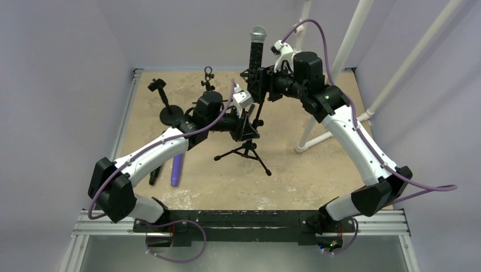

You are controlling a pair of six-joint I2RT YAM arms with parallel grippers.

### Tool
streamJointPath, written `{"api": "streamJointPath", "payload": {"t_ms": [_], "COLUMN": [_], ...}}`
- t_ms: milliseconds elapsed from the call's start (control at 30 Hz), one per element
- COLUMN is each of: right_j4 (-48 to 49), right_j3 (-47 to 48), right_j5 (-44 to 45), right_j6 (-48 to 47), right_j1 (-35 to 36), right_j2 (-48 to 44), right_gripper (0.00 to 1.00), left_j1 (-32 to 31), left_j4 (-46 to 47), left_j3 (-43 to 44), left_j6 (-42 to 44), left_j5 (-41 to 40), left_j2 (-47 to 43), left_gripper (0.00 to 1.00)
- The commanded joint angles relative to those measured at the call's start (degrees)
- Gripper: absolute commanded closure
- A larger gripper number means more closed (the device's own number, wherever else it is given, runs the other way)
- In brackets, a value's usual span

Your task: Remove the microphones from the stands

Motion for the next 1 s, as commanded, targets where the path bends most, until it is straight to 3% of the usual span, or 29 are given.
{"api": "streamJointPath", "payload": {"t_ms": [0, 267, 800, 967], "right_j4": [5.4, 5.9, 7.5, 5.7], "right_j3": [-1.3, -4.5, -7.8, -4.3], "right_j5": [-5.5, -9.1, -19.9, -20.7], "right_j6": [1.1, -0.6, -4.7, -6.7], "right_j1": [-0.3, -0.3, -1.1, -1.2], "right_j2": [-3.7, -5.6, -9.0, -8.5], "right_gripper": [0.27, 0.20, 0.23, 0.23], "left_j1": [2.0, 5.4, 9.5, 9.6], "left_j4": [6.8, 6.6, 3.8, 4.5], "left_j3": [0.9, 0.6, -1.4, -3.5], "left_j6": [0.7, 2.5, 9.9, 11.6], "left_j5": [7.6, 9.9, 10.9, 9.1], "left_j2": [-4.5, -7.5, -11.9, -12.2], "left_gripper": [1.00, 1.00, 1.00, 1.00]}}
